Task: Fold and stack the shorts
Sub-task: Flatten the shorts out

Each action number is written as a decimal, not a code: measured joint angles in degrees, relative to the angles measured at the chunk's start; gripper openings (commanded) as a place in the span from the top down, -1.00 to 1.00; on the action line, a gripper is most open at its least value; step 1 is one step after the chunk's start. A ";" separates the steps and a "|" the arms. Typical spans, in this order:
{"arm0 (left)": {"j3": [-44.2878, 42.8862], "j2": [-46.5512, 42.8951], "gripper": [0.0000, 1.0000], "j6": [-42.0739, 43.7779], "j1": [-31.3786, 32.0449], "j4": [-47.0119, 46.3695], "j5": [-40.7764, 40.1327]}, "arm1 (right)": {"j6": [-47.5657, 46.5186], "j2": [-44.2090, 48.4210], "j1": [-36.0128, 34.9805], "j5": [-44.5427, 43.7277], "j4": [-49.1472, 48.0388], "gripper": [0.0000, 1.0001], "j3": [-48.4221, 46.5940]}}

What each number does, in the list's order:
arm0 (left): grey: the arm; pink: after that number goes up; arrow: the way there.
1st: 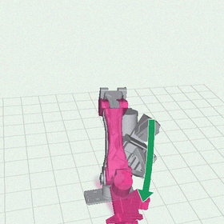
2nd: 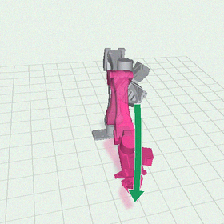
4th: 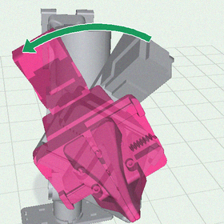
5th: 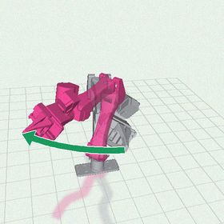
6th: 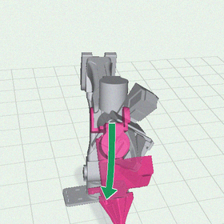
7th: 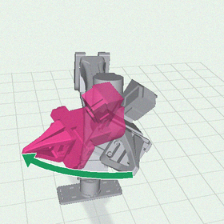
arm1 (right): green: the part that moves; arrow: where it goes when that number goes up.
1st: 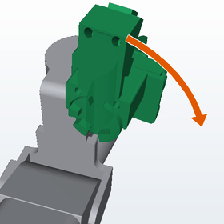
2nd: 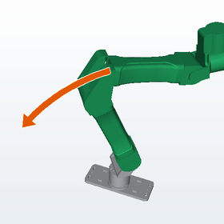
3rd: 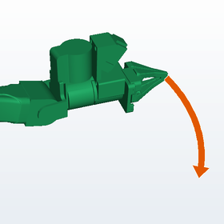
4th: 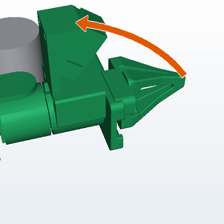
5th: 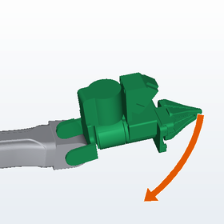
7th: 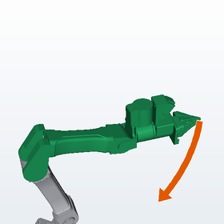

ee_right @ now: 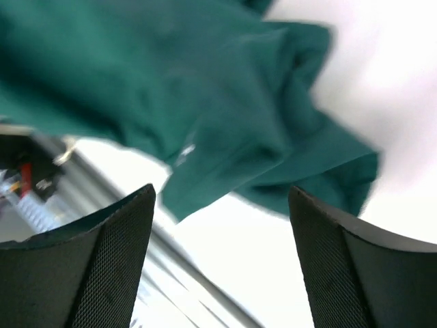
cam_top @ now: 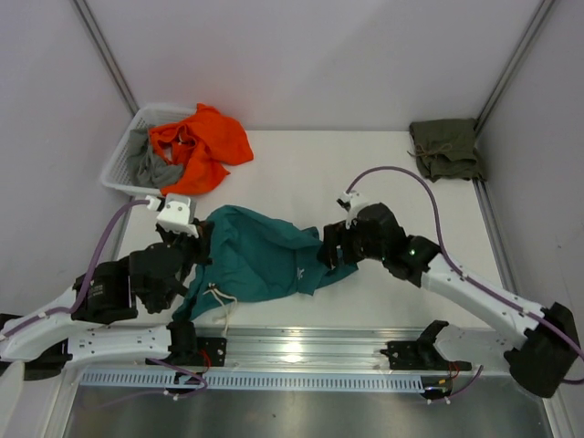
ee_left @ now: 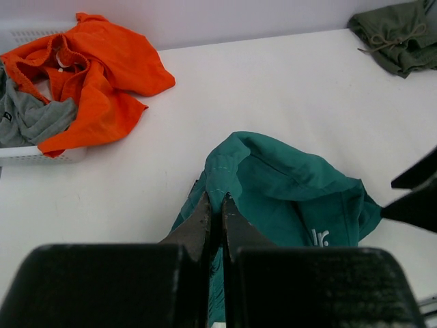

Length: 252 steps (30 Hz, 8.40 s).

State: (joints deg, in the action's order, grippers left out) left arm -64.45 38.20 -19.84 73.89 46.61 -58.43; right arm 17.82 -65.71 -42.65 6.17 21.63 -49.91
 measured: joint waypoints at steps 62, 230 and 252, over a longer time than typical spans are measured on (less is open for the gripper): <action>-6.58 1.29 0.99 1.05 -13.09 -3.19 11.82 | -5.09 -4.28 0.96 -36.02 13.31 1.00 -29.29; 54.69 -1.51 -0.29 -23.65 -26.82 -38.53 37.73 | -10.49 -81.11 19.63 -3.48 8.09 0.93 -81.33; 48.50 13.00 0.99 -18.60 -44.28 -49.33 44.13 | -5.51 -82.01 20.83 -1.18 -6.97 1.00 -84.83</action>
State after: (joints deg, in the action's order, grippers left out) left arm -15.94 51.20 -38.44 29.61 -2.72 -14.31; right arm 12.32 -147.72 -21.82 4.99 14.66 -134.74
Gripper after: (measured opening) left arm 0.004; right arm 0.006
